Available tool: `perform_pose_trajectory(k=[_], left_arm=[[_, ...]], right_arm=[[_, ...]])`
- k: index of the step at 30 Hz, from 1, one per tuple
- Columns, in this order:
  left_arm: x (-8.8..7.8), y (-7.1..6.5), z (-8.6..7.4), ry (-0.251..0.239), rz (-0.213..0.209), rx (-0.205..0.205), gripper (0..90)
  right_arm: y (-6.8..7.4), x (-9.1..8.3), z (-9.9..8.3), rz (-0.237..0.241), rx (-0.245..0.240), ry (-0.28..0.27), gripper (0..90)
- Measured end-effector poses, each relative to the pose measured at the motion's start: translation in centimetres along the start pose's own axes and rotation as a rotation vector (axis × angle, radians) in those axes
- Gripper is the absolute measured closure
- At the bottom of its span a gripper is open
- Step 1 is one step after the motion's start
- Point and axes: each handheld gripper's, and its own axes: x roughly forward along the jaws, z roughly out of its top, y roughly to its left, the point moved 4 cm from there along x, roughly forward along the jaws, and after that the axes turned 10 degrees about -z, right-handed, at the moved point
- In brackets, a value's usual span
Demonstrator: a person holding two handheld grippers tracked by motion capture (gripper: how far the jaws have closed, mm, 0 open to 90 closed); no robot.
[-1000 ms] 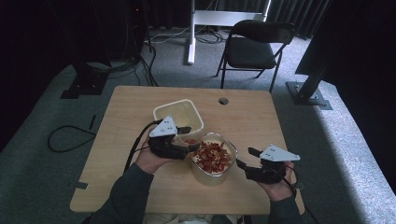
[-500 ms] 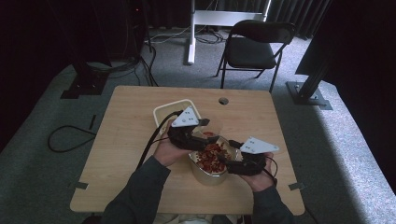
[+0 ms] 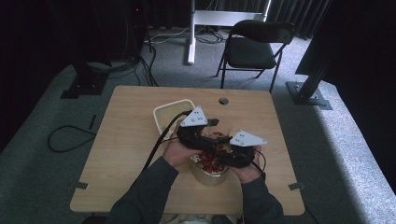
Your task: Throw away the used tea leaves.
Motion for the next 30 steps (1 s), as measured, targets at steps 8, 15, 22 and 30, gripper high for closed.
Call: perform_pose_trajectory(k=[8, 15, 22, 30], left_arm=[[0.3, 0.0, 0.1, -0.018, -0.020, -0.006, 28.5], [0.4, -0.1, -0.1, 0.003, 0.009, 0.001, 20.0], [-0.2, 0.0, -0.4, 0.007, 0.028, 0.005, 19.5], [-1.5, 0.8, -1.0, 0.013, 0.053, 0.000, 21.4]], right_arm=[[-0.2, -0.5, -0.1, -0.021, -0.002, -0.021, 41.7], [-0.6, -0.7, -0.3, -0.047, 0.007, -0.024, 41.9], [-1.8, -1.4, -0.5, -0.092, 0.016, -0.023, 41.9], [-3.7, -2.4, -0.9, -0.159, 0.035, -0.021, 41.8]])
